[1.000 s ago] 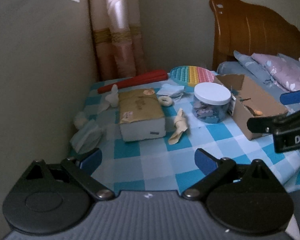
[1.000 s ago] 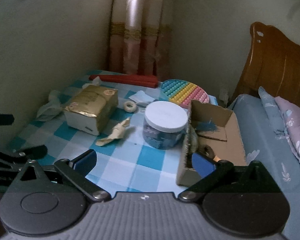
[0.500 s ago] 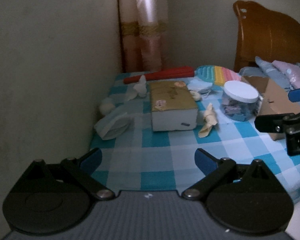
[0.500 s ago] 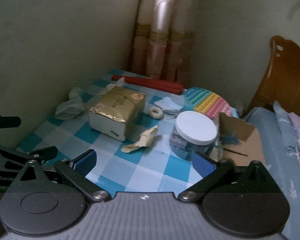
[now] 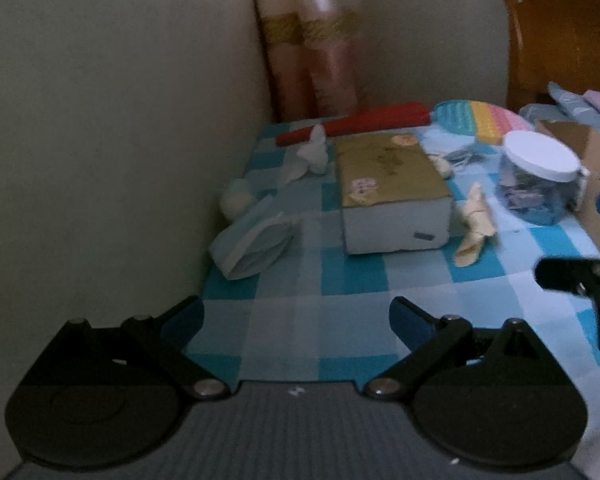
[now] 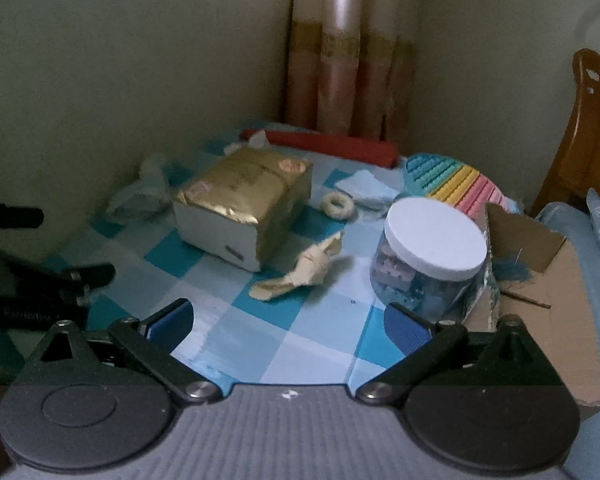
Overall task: Organize soft objects
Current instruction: 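Move left tool toward the pale blue cloth beside the wall, then close left tool on the blue face mask while right tool grasps the beige chamois cloth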
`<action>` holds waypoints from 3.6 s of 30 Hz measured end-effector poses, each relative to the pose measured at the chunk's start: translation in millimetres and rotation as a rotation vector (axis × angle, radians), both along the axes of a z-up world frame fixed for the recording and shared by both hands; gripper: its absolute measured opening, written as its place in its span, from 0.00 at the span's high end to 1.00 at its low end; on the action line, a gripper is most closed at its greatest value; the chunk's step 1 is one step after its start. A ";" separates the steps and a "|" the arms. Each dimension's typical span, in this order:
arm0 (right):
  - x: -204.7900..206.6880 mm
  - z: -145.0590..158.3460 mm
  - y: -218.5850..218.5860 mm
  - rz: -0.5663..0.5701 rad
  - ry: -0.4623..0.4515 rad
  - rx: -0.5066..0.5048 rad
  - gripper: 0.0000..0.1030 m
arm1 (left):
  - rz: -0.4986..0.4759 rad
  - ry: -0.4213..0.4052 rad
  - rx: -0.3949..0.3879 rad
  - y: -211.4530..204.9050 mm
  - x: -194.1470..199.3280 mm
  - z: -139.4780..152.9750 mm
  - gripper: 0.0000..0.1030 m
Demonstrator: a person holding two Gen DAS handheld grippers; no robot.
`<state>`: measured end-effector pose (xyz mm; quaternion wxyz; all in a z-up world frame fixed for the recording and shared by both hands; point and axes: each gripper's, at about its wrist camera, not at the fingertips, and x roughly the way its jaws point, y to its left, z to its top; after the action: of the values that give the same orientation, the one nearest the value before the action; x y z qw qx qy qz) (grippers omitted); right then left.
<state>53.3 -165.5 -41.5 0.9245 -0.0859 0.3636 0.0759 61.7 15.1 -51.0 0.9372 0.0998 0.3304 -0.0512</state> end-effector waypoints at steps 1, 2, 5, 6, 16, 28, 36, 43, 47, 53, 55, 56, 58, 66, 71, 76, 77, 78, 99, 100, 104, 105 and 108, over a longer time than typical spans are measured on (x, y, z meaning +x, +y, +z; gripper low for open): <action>2.8 -4.2 -1.9 -0.003 0.012 0.007 0.00 | 0.011 0.007 0.000 0.6 4.6 -2.3 0.04; 5.1 -7.2 -3.6 -0.006 0.022 0.015 0.00 | 0.020 0.011 0.005 0.9 8.8 -5.0 0.04; 12.5 -16.9 -8.7 -0.010 0.049 0.041 0.00 | 0.027 0.014 0.029 0.6 20.2 -12.6 0.04; 15.0 -20.2 -9.8 -0.012 0.058 0.046 0.00 | 0.034 0.015 0.031 0.6 24.7 -14.9 0.04; 37.7 -41.7 -14.6 -0.017 0.112 0.060 0.00 | 0.066 -0.053 0.054 -1.2 60.7 -21.0 0.07; 59.6 -54.0 -13.8 -0.017 0.132 0.097 0.00 | 0.076 -0.029 0.076 0.0 90.2 -41.2 0.16; 70.3 -58.5 -10.1 -0.009 0.143 0.104 0.00 | 0.101 -0.001 0.053 0.8 106.4 -49.1 0.16; 73.4 -59.4 -6.9 -0.004 0.132 0.092 0.00 | 0.098 -0.002 0.018 4.7 114.7 -51.1 0.40; 76.2 -56.1 -7.6 -0.016 0.105 0.100 0.00 | 0.115 0.006 -0.006 9.3 115.8 -50.7 0.57; 84.8 -52.0 -3.0 -0.015 0.071 0.082 0.10 | 0.139 0.003 -0.025 15.1 114.3 -47.1 0.69; 87.0 -51.7 0.3 -0.012 0.070 0.064 0.16 | 0.134 0.004 -0.021 14.2 113.0 -46.8 0.70; 87.6 -51.3 1.4 -0.010 0.070 0.057 0.20 | 0.133 0.003 -0.019 14.1 111.6 -46.4 0.71; 89.0 -51.3 2.9 -0.013 0.060 0.046 0.27 | 0.130 0.006 -0.020 14.1 109.0 -45.2 0.73; 92.3 -53.6 1.4 -0.030 0.075 0.043 0.57 | 0.102 0.021 -0.033 14.3 100.2 -38.3 0.76; 89.9 -51.5 -4.3 -0.037 0.080 0.061 0.69 | 0.082 0.042 -0.051 13.9 87.8 -34.0 0.76; 83.2 -50.2 -8.4 -0.043 0.095 0.070 0.69 | 0.034 0.075 -0.079 10.4 71.0 -25.6 0.69; 83.0 -50.6 -9.0 -0.045 0.098 0.073 0.68 | 0.028 0.082 -0.080 9.0 68.7 -24.8 0.64; 83.0 -51.2 -10.4 -0.047 0.099 0.077 0.67 | 0.024 0.079 -0.083 8.0 66.8 -24.2 0.62; 97.3 -55.5 -11.4 -0.074 0.069 0.083 0.53 | 0.033 0.068 -0.055 8.3 85.7 -40.7 0.30; 97.4 -55.7 -10.7 -0.072 0.069 0.080 0.53 | 0.036 0.066 -0.055 9.1 85.9 -41.3 0.30; 95.9 -54.6 -9.5 -0.070 0.070 0.073 0.58 | 0.040 0.075 -0.054 10.6 89.4 -44.0 0.30; 95.0 -53.8 -9.4 -0.069 0.071 0.074 0.59 | 0.039 0.076 -0.055 11.0 90.0 -44.2 0.31; 92.5 -51.6 -9.4 -0.066 0.070 0.074 0.62 | 0.037 0.080 -0.062 11.9 91.3 -44.6 0.39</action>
<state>145.8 -175.0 -93.1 0.9157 -0.0367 0.3954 0.0618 153.0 27.0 -95.6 0.9267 0.0628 0.3674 -0.0481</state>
